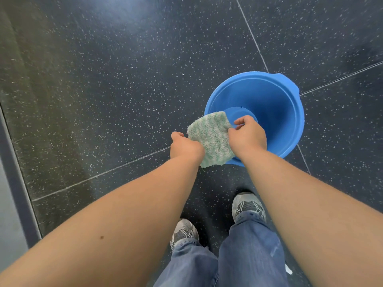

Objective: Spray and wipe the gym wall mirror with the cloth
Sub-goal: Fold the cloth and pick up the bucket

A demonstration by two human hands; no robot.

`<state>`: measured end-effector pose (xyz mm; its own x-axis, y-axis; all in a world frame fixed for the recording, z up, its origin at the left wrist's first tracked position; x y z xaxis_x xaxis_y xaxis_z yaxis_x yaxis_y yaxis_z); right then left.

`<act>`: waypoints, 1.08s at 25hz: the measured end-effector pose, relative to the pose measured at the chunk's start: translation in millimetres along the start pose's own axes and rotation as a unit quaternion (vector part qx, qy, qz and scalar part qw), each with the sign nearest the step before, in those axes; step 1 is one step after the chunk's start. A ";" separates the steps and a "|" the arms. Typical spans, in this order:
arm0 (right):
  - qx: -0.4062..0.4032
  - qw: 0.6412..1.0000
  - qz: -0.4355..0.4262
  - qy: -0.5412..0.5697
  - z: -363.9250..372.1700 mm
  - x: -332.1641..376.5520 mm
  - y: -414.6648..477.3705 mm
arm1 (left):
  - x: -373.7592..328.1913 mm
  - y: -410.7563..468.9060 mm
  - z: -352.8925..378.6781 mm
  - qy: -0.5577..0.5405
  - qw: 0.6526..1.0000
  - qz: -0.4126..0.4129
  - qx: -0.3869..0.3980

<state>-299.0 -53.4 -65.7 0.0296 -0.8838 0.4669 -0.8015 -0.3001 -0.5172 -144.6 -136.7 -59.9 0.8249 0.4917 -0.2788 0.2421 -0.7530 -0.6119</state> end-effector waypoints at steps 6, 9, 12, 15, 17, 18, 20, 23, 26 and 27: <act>-0.077 0.996 0.013 0.044 -38.8 -11.9 -36.3 | 29.5 -21.1 -22.5 0.045 0.999 0.017 -0.018; -0.103 0.991 0.052 0.063 -67.7 -38.3 -68.6 | 47.6 -49.6 -33.8 0.058 0.997 0.043 -0.035; -0.111 0.986 0.100 0.071 -88.4 -84.2 -104.7 | 72.7 -84.2 -30.0 0.078 0.994 0.075 -0.020; -0.091 0.983 0.150 0.054 -93.1 -138.5 -134.1 | 104.7 -117.4 -8.0 0.096 0.989 0.106 0.026; -0.069 0.981 0.174 0.045 -89.7 -179.9 -146.2 | 126.2 -135.7 15.2 0.103 0.985 0.119 0.064; -0.059 0.980 0.188 0.038 -84.5 -208.3 -151.3 | 140.3 -145.4 33.0 0.105 0.983 0.126 0.085; -0.041 0.976 0.213 0.012 -72.3 -258.9 -159.7 | 159.2 -157.4 66.2 0.109 0.978 0.132 0.123; 0.000 0.970 0.240 -0.028 -39.8 -336.6 -171.9 | 193.6 -168.6 116.6 0.111 0.973 0.130 0.152; 0.008 0.970 0.228 -0.089 -6.1 -411.9 -174.5 | 234.4 -177.1 176.7 0.132 0.964 0.141 0.184; 0.015 0.972 0.207 -0.114 5.9 -431.9 -173.7 | 248.0 -177.6 192.0 0.138 0.962 0.141 0.189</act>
<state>-169.0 378.3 -181.7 -0.1574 -0.9865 0.0460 -0.7551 0.0902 -0.6493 -81.0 202.9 -162.5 0.9475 0.1175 -0.2972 -0.1705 -0.6008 -0.7810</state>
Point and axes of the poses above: each hand's wrist, its own y-axis towards the middle knuckle, its own z-axis out of the palm, x = y × z, the point moved 5 cm from there along y, towards the middle knuckle, and after that the axes turned 12 degrees about -x, right-handed, at the moved point
